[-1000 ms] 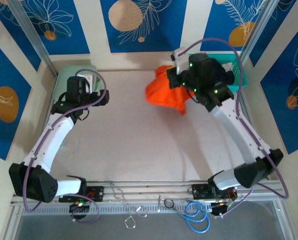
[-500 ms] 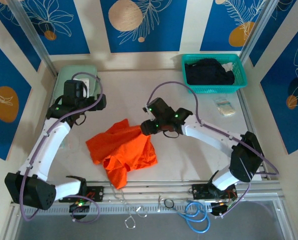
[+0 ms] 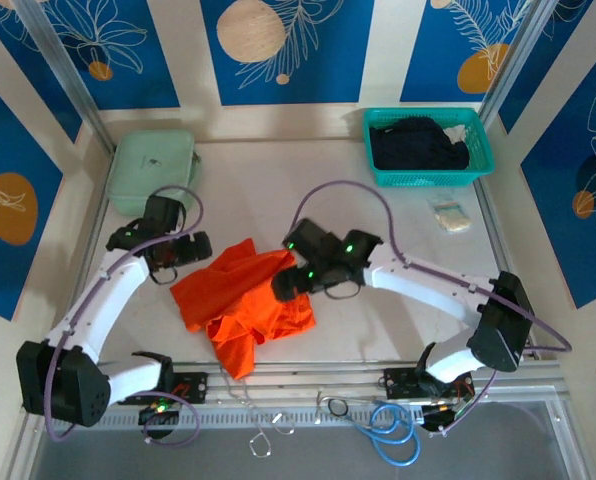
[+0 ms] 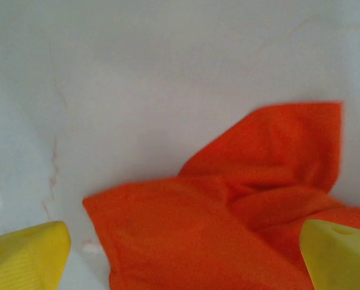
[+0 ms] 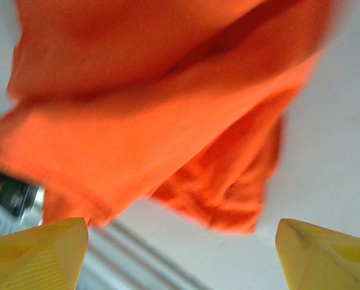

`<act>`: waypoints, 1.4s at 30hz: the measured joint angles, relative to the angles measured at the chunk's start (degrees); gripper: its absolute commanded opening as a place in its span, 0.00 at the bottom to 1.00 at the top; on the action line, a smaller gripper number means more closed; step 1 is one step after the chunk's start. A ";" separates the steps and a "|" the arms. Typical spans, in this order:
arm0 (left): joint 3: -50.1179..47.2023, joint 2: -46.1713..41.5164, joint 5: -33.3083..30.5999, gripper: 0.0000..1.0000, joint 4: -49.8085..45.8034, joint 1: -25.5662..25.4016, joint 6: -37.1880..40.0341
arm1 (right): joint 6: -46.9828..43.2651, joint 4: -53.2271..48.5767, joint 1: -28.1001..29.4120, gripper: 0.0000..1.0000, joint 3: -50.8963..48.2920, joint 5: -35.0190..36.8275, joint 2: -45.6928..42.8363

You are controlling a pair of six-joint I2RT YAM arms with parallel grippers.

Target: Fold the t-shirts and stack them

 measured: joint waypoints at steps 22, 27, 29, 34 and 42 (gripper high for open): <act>-15.37 7.91 4.70 0.73 18.40 -0.02 -9.84 | 7.65 -0.44 12.50 0.07 7.67 8.61 22.69; -15.08 11.78 6.12 0.52 21.29 -0.13 -9.88 | 5.73 -2.99 5.64 0.00 7.63 14.38 21.59; -14.36 13.44 6.47 0.44 21.70 -0.22 -9.68 | 4.07 -4.13 1.84 0.00 7.32 16.44 19.08; -9.46 17.33 7.56 0.12 21.94 -1.20 -8.59 | -1.49 -5.29 -7.37 0.00 6.32 19.89 10.54; 1.49 19.52 8.85 0.00 19.87 -5.29 -6.75 | -15.02 -1.64 -16.28 0.00 6.27 23.63 7.28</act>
